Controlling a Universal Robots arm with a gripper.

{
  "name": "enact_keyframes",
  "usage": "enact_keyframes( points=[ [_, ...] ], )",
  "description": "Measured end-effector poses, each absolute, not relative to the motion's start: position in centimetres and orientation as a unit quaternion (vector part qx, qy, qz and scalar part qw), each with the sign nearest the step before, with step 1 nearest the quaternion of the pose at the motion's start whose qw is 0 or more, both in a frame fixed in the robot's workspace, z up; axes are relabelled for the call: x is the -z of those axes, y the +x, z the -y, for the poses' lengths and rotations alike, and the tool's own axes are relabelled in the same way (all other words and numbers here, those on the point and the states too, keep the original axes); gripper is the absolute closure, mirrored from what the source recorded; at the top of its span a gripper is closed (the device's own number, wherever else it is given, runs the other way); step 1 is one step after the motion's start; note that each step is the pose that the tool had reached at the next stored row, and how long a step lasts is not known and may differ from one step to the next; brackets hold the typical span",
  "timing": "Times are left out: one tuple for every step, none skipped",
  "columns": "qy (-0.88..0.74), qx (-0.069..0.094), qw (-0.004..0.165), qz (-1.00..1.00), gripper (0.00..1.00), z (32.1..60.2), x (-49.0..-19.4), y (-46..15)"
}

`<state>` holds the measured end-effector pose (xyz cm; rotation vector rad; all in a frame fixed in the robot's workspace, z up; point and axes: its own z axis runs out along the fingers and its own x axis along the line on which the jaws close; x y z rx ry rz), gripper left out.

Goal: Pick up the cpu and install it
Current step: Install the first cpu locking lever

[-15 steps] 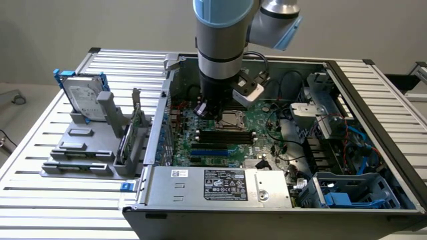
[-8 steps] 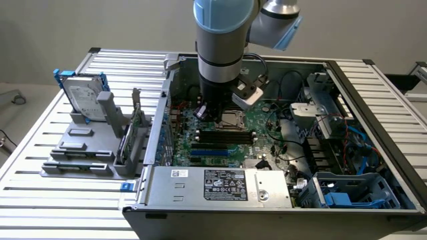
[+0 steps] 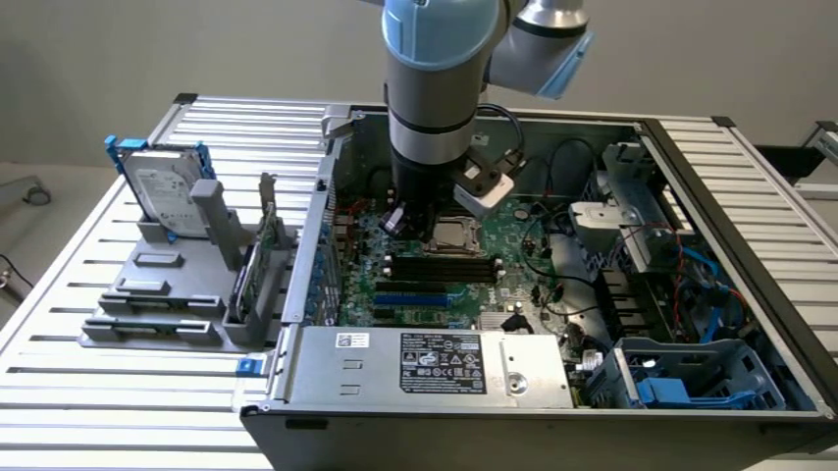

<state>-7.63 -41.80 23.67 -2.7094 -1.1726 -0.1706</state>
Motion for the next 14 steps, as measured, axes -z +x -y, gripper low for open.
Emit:
enact_keyframes(
  points=[
    [-0.912,0.057,0.092,0.395,0.89,41.76,-23.57,-7.63],
    [-0.912,0.057,0.092,0.395,0.89,41.75,-23.47,-7.63],
    [-0.912,0.057,0.092,0.395,0.89,41.74,-23.36,-7.65],
    [-0.912,0.056,0.092,0.395,0.89,41.74,-23.28,-7.67],
    [-0.912,0.056,0.093,0.395,0.89,41.74,-23.23,-7.70],
    [-0.912,0.056,0.093,0.395,0.89,41.72,-23.16,-7.73],
    [-0.912,0.056,0.093,0.395,0.89,41.70,-23.10,-7.75],
    [-0.912,0.056,0.093,0.395,0.89,41.64,-23.06,-7.78],
    [-0.912,0.056,0.093,0.395,0.89,41.58,-23.02,-7.81],
    [-0.912,0.056,0.093,0.395,0.89,41.51,-22.99,-7.85],
    [-0.912,0.056,0.093,0.395,0.89,41.43,-22.96,-7.88],
    [-0.912,0.056,0.093,0.395,0.89,41.34,-22.93,-7.92],
    [-0.912,0.056,0.093,0.395,0.89,41.28,-22.90,-7.96],
    [-0.912,0.056,0.093,0.395,0.89,41.24,-22.85,-7.99]
  ],
)
